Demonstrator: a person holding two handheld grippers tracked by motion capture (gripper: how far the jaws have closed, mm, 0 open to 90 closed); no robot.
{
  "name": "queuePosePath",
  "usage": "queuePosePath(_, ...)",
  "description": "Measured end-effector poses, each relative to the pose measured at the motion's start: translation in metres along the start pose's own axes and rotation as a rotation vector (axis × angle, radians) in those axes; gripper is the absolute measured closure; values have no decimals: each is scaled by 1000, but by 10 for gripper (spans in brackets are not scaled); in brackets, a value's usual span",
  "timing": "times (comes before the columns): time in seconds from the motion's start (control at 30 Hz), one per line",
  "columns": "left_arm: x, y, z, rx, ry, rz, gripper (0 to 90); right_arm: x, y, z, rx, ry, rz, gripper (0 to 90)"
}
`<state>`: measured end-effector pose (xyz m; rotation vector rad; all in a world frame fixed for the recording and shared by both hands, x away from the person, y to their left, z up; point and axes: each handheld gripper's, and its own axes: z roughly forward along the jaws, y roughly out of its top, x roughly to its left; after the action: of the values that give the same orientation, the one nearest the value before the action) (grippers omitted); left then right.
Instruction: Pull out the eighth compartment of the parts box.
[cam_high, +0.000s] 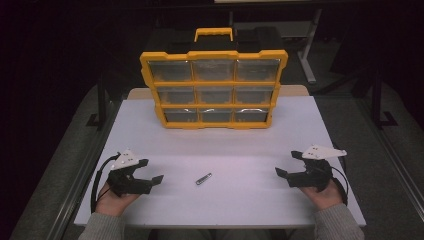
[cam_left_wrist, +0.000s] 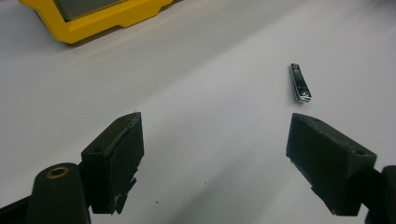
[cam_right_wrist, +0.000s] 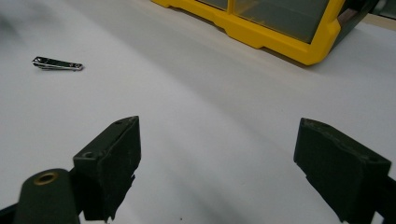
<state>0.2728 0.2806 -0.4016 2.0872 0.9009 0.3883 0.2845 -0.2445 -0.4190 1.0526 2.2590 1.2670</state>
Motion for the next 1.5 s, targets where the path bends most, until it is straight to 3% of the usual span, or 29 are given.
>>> queuePosePath(0.37,0,-1,-2,-10,-2,-10,193,-5,-2,0,-6,-9,17,138)
queuePosePath(1.07,1,-2,-4,-48,4,-27,195,-2,0,4,6,-5,1,139)
queuePosePath(1.1,0,-1,-3,-55,-5,-41,195,-2,0,4,4,-3,-4,139)
queuePosePath(1.5,-2,4,5,-56,-53,-34,199,0,0,6,12,-3,6,138)
